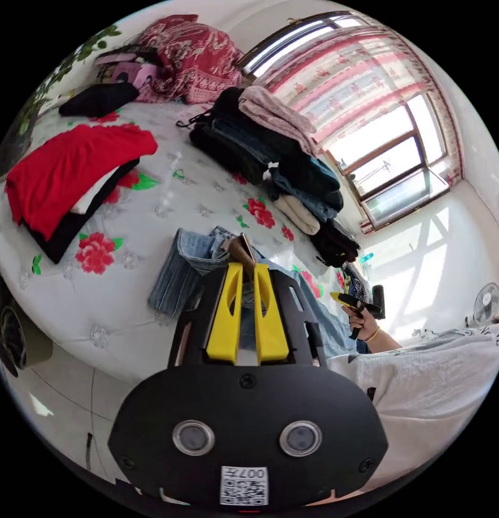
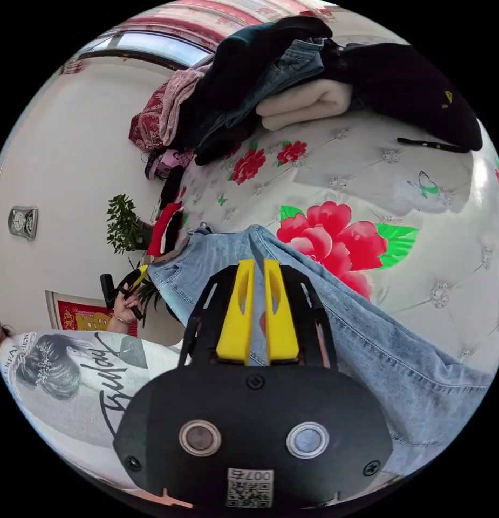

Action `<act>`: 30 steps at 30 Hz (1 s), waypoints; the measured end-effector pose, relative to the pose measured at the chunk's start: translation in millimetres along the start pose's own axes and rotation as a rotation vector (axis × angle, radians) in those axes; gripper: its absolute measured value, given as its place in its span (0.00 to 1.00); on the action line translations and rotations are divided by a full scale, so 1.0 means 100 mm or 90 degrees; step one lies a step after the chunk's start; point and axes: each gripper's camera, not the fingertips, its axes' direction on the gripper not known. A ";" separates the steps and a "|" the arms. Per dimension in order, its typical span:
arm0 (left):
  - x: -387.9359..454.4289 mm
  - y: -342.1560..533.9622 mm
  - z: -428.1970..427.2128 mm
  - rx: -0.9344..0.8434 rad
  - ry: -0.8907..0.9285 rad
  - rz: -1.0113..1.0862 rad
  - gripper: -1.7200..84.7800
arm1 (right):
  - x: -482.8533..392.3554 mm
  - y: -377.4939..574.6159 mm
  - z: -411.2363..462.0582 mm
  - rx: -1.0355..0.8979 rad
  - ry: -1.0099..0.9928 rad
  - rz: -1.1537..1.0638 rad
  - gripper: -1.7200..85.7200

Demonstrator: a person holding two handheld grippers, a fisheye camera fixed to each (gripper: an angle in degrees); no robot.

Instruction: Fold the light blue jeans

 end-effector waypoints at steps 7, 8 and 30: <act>-0.64 0.43 0.52 -0.224 -0.164 -0.083 0.08 | 0.30 1.41 -0.63 0.163 0.027 0.175 0.09; -0.77 0.54 0.58 -0.246 -0.153 -0.122 0.07 | 0.33 1.55 -0.65 0.172 0.041 0.198 0.09; -0.88 0.91 -0.02 -0.020 0.011 -0.307 0.07 | 1.37 4.32 -0.96 0.681 0.004 0.769 0.11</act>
